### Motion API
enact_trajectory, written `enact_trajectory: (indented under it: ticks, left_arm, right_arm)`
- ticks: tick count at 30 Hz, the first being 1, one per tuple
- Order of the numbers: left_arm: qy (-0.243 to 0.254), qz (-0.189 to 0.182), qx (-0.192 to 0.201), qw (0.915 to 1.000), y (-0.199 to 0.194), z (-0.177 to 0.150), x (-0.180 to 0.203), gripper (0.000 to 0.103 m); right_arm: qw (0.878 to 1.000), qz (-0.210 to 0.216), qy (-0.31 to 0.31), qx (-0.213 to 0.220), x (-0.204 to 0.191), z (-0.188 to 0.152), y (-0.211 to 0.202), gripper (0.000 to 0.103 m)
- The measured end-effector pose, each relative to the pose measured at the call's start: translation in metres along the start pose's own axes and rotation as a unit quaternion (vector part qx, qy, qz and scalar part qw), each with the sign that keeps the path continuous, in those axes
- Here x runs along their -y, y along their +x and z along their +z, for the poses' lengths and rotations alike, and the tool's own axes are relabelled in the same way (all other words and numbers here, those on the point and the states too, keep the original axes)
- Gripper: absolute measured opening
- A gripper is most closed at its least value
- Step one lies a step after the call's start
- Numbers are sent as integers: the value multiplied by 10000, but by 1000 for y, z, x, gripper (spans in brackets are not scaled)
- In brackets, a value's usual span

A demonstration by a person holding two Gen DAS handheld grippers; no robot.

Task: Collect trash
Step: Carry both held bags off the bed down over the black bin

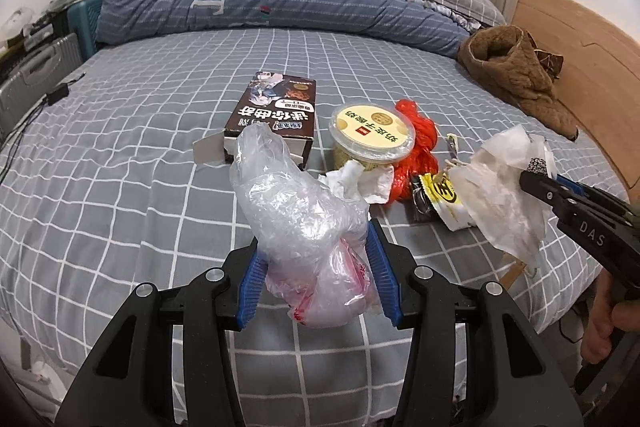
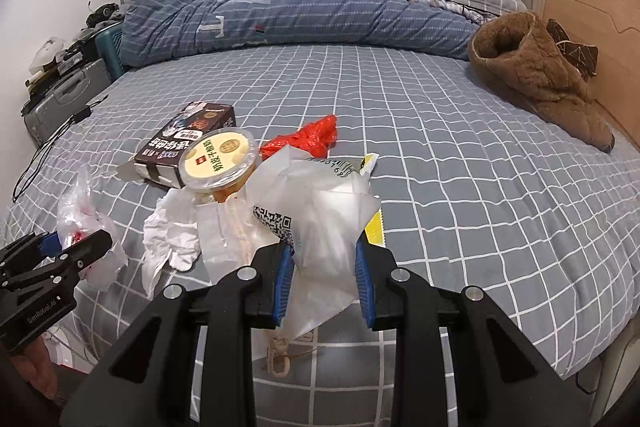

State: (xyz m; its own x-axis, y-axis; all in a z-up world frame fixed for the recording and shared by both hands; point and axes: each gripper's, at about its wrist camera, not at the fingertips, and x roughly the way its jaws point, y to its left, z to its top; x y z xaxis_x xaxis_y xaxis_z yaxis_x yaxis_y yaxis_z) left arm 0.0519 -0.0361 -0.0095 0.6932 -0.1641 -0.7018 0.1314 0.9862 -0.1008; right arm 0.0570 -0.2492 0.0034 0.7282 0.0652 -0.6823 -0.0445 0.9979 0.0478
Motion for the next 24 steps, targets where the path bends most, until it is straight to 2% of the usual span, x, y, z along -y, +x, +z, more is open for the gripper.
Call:
enact_trajectory:
  ticks: [5, 24]
  left_arm:
    - [-31, -111, -67, 9999, -3, -6, 1, 47]
    - [51, -24, -105, 9999, -19, -25, 17, 47]
  right_arm:
    - [10000, 28, -31, 7, -5, -3, -4, 26]
    - [9998, 176, -17, -1, -8, -19, -28, 26]
